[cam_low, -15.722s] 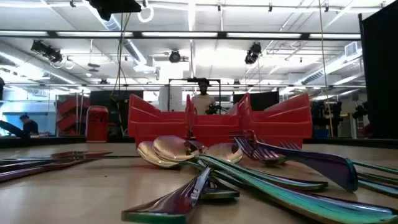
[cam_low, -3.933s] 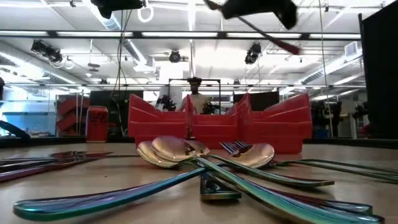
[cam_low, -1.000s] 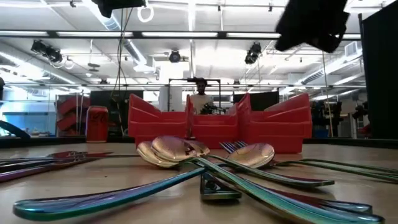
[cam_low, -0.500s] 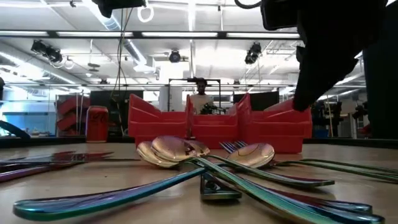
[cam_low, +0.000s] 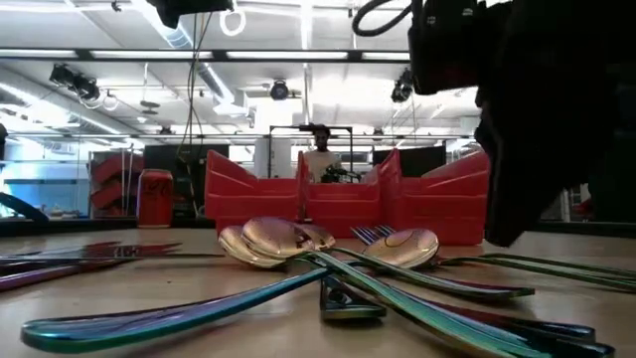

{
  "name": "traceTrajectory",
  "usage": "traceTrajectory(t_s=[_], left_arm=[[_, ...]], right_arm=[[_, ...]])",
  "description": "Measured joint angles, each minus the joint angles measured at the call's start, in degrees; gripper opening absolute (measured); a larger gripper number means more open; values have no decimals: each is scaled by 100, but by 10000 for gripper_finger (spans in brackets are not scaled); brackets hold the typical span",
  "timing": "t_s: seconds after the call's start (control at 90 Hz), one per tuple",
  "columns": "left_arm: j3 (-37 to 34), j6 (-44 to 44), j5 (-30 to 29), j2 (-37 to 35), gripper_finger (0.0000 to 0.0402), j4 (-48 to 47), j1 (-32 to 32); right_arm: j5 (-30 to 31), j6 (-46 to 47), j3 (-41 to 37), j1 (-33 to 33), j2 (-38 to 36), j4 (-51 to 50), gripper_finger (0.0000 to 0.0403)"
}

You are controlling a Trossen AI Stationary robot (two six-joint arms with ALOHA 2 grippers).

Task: Sort silverware
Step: Put the iridescent fork into the middle orange bin

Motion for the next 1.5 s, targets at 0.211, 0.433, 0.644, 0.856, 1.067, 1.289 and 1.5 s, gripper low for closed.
traceTrajectory(t_s=[0.211,0.433,0.644,0.856,1.067,1.289,1.5], left_arm=[[0,0,2,1,0,-1,0],[0,1,1,1,0,1,0],[0,0,0,1,0,1,2],[-2,0,0,2,0,1,2],[0,0,0,2,0,-1,2],[0,0,0,2,0,-1,2],[0,0,2,2,0,-1,2]], right_arm=[[133,2,-18,-72,91,-70,70],[-52,43,4,-100,336,-143,64],[-178,138,-1,-105,337,-163,60],[-231,-36,-7,-51,347,-140,31],[-196,224,-8,-60,340,-153,3],[187,480,330,105,361,-732,1],[828,864,1200,342,356,-2033,0]])
